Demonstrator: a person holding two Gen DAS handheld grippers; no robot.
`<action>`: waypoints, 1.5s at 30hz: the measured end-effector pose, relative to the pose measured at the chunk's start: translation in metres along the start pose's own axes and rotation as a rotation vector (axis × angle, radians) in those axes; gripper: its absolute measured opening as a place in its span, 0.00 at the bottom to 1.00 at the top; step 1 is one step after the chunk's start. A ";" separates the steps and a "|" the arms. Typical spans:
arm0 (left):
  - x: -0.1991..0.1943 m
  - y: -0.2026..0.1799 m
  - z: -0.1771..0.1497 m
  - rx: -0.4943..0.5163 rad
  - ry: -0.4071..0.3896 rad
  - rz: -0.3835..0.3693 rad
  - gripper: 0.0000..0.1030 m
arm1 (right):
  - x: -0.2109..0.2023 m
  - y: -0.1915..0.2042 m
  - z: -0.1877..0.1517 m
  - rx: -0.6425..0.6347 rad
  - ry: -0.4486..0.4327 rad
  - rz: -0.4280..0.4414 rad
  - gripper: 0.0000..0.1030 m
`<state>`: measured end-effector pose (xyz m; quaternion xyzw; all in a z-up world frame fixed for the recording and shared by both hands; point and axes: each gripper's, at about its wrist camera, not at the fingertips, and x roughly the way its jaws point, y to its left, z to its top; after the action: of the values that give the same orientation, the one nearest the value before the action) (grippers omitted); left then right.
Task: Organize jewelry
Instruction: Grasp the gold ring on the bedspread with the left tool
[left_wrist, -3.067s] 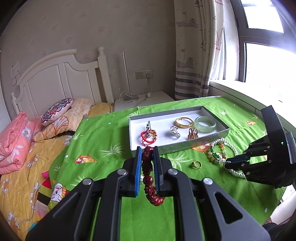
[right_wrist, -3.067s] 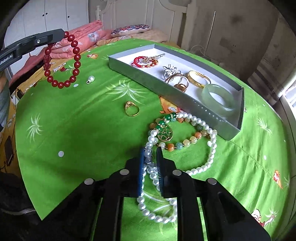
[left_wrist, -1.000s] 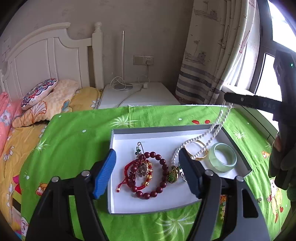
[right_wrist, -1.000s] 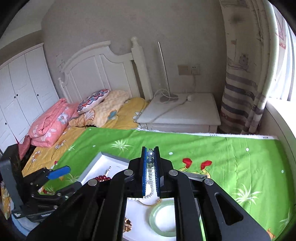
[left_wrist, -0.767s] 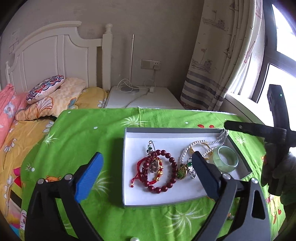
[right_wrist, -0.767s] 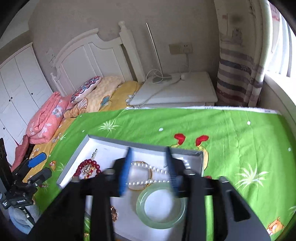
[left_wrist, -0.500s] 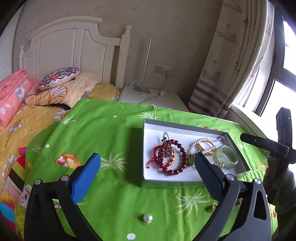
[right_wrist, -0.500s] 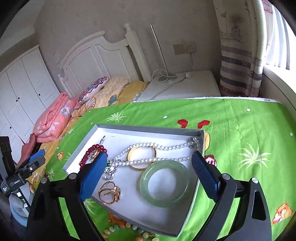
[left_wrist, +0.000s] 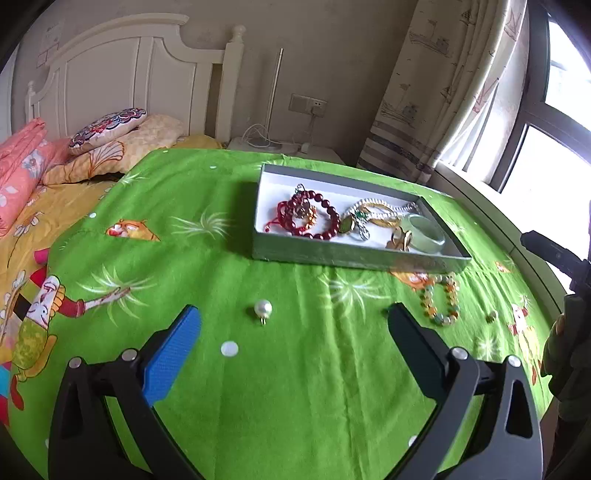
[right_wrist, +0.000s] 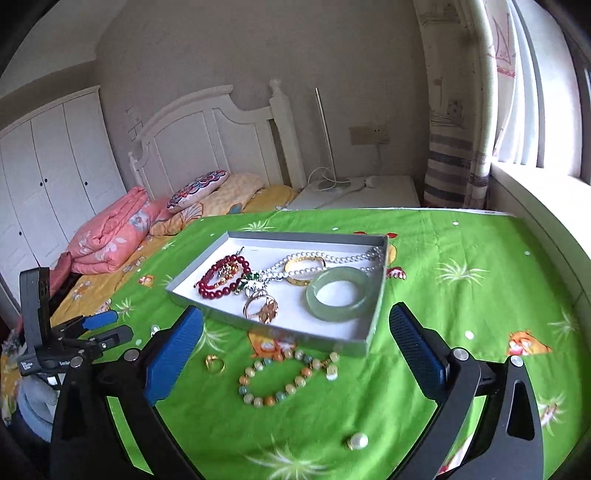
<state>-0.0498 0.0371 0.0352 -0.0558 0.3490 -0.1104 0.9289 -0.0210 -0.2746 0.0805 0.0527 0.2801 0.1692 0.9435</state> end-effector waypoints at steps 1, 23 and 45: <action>-0.002 -0.002 -0.005 0.012 0.010 -0.013 0.97 | -0.010 0.001 -0.008 -0.006 -0.018 -0.034 0.95; 0.060 -0.105 0.008 0.637 0.169 -0.342 0.89 | -0.035 -0.031 -0.075 0.070 0.068 -0.069 0.95; 0.082 -0.100 0.000 0.687 0.259 -0.358 0.29 | -0.004 0.010 -0.071 -0.083 0.192 -0.038 0.92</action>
<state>-0.0064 -0.0795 0.0005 0.2120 0.3909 -0.3866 0.8080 -0.0661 -0.2660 0.0251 -0.0083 0.3631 0.1669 0.9166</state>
